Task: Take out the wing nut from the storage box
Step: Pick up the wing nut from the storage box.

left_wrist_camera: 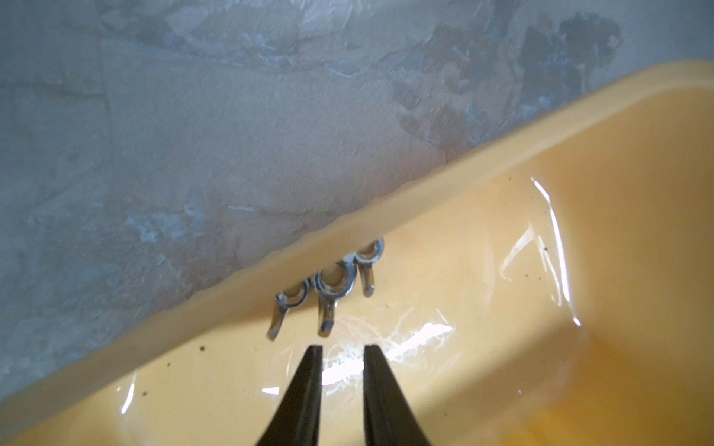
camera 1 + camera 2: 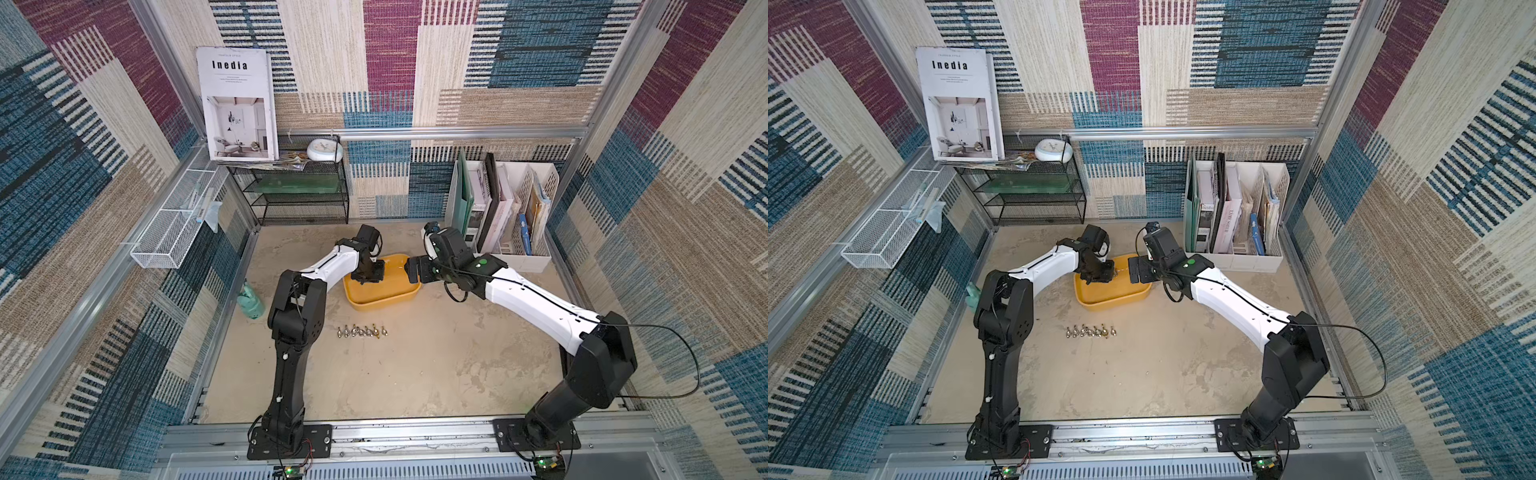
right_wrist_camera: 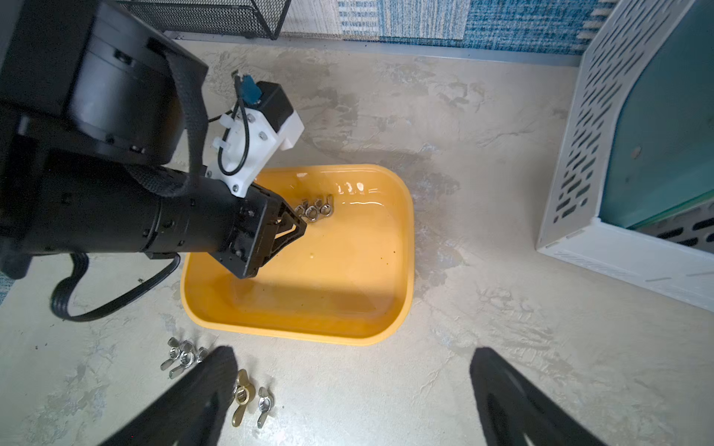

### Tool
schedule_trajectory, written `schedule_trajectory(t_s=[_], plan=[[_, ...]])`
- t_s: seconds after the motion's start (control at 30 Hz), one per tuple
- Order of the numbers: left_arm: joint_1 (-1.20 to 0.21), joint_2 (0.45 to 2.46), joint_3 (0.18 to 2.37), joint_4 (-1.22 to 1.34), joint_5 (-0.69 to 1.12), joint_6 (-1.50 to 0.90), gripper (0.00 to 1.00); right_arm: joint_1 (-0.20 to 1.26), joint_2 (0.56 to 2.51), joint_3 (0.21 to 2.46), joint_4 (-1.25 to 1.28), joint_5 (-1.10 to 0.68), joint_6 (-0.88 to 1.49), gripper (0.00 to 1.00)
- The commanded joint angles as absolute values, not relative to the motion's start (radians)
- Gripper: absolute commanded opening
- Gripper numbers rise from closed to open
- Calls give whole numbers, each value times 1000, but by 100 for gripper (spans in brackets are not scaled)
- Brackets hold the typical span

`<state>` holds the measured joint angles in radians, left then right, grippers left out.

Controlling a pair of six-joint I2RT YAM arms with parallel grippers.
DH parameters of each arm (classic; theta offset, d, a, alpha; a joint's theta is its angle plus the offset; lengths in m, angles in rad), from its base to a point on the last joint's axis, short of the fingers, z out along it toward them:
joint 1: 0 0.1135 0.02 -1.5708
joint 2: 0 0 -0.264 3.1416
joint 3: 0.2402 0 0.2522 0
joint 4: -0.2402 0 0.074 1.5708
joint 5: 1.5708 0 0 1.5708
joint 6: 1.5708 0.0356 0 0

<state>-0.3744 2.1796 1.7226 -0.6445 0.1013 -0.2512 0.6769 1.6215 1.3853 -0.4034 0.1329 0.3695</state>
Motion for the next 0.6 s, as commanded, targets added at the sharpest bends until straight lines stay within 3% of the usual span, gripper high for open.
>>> schedule_trajectory(t_s=[0.0,0.57], plan=[[-376,2192,1739,-664,86,-236,24,675,1616,1382,-407,131,362,99],[-380,2245,1787,-680,74,-221,22,671,1621,1381,-410,123,368,99]])
